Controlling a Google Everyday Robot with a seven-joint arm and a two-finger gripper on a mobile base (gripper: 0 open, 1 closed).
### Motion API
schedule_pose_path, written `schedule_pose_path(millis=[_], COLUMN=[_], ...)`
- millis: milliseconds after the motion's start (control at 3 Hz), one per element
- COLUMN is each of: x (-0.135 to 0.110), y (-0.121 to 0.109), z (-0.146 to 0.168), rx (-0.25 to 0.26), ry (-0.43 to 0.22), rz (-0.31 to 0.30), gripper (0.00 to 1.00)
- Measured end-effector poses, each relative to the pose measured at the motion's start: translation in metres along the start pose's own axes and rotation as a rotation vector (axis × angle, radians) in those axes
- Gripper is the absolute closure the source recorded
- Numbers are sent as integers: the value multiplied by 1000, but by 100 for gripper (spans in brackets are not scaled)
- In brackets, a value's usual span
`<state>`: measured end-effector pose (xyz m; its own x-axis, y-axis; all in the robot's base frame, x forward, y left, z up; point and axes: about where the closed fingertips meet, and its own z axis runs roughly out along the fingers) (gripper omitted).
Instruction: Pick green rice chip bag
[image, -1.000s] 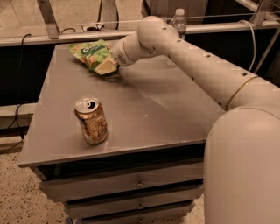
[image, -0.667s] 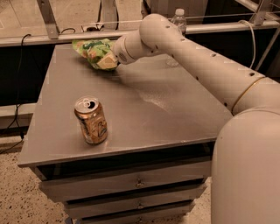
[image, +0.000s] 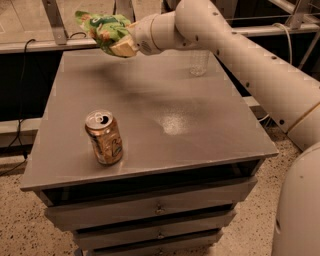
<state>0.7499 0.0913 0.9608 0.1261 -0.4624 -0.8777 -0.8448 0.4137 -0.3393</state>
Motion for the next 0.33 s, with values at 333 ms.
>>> schedule_pose_path(millis=[333], x=[1], y=[3], z=[4], rx=[-7], ry=[4], rz=[-2], gripper=[100])
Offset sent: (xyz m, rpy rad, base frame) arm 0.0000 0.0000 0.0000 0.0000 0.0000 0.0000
